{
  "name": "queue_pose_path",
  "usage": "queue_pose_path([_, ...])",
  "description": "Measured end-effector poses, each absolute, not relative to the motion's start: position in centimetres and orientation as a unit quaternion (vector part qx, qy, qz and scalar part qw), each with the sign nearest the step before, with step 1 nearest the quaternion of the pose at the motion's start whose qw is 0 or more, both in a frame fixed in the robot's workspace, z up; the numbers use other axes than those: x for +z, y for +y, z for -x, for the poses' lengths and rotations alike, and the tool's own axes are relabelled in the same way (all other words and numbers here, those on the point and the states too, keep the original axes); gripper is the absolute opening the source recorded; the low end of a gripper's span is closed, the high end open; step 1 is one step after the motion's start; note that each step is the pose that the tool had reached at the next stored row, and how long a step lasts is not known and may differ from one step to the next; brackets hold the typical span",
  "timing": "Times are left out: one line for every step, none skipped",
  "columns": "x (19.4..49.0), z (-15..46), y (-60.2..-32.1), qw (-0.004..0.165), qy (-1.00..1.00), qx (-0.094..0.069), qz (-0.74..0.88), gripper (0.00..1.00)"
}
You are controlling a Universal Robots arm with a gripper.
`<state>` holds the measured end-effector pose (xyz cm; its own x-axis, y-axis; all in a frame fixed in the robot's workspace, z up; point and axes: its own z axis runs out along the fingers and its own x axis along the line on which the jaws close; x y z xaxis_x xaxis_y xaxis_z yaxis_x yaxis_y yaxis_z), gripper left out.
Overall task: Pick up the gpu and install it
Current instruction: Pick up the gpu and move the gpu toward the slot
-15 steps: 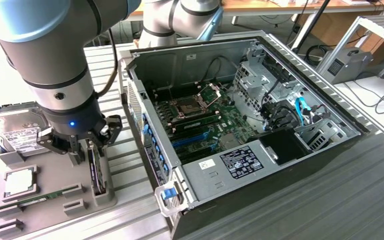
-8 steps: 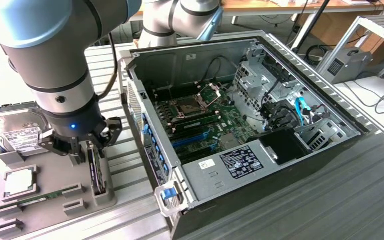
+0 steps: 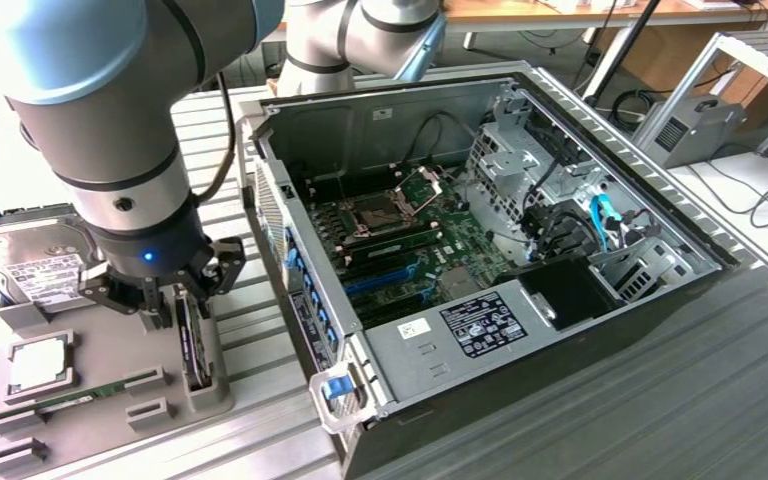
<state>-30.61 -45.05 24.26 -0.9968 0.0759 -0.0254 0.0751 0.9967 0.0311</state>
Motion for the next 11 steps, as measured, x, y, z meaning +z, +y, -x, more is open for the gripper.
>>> queue_pose_path([24.25,30.61,-45.05,0.013,0.999,0.015,-0.038,0.42])
queue_pose_path([24.25,30.61,-45.05,0.013,0.999,0.015,-0.038,0.42])
queue_pose_path([24.25,30.61,-45.05,0.013,0.999,0.015,-0.038,0.42])
queue_pose_path([24.24,30.6,-45.05,0.013,0.999,0.015,-0.038,0.42])
queue_pose_path([24.24,30.61,-45.05,0.013,0.999,0.015,-0.038,0.42])
queue_pose_path([24.24,30.6,-45.05,0.013,0.999,0.015,-0.038,0.42])
queue_pose_path([24.24,30.61,-45.05,0.013,0.999,0.015,-0.038,0.42])
queue_pose_path([24.24,30.6,-45.05,0.013,0.999,0.015,-0.038,0.42])
queue_pose_path([24.24,30.6,-45.04,0.013,0.999,0.015,-0.038,0.41])
queue_pose_path([24.23,30.6,-45.05,0.013,0.999,0.015,-0.038,0.41])
queue_pose_path([24.24,30.6,-45.05,0.013,0.999,0.015,-0.038,0.34])
